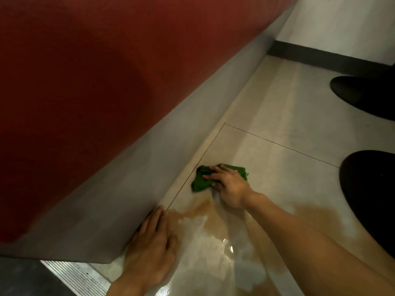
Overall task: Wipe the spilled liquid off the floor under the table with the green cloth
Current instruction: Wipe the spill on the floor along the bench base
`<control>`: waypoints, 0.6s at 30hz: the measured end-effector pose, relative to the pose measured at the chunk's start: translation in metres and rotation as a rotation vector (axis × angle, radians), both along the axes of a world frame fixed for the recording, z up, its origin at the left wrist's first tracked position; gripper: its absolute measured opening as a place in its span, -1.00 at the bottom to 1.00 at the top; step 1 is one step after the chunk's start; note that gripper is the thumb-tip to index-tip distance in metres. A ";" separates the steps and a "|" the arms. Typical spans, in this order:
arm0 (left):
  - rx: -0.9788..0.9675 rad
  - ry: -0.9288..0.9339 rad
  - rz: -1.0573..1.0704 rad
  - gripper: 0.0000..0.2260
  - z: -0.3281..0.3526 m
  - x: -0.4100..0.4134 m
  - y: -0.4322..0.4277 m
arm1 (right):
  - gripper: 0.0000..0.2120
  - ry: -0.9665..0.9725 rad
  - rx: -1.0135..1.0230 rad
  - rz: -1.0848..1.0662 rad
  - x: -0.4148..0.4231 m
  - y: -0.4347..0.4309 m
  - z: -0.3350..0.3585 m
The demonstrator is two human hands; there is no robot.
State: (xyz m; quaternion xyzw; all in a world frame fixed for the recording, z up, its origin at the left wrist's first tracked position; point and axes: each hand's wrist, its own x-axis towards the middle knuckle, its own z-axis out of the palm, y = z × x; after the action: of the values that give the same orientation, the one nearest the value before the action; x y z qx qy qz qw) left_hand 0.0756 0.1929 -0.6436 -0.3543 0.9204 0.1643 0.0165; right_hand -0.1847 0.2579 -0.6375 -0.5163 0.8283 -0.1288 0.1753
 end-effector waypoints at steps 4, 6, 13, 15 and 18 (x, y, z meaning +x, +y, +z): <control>-0.024 -0.002 0.021 -0.10 0.003 -0.002 -0.001 | -0.64 -0.033 -0.016 0.073 0.030 0.000 -0.004; -0.031 0.001 0.017 -0.10 0.001 -0.002 -0.001 | -0.65 -0.045 -0.019 0.133 0.031 0.009 -0.004; 0.002 0.011 0.001 -0.10 0.002 0.000 -0.003 | -0.66 -0.025 -0.036 0.139 -0.009 0.055 0.008; 0.004 0.013 -0.008 -0.10 0.002 -0.001 -0.004 | -0.66 -0.033 -0.018 0.088 -0.025 0.071 0.009; 0.004 0.028 -0.003 -0.11 0.003 -0.003 -0.001 | -0.67 -0.010 0.008 -0.021 -0.042 0.085 0.008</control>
State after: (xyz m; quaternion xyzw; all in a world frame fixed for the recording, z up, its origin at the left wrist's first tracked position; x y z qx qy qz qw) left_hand 0.0730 0.1914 -0.6406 -0.3507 0.9207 0.1711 0.0049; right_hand -0.2265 0.3429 -0.6290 -0.5062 0.8334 -0.1297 0.1801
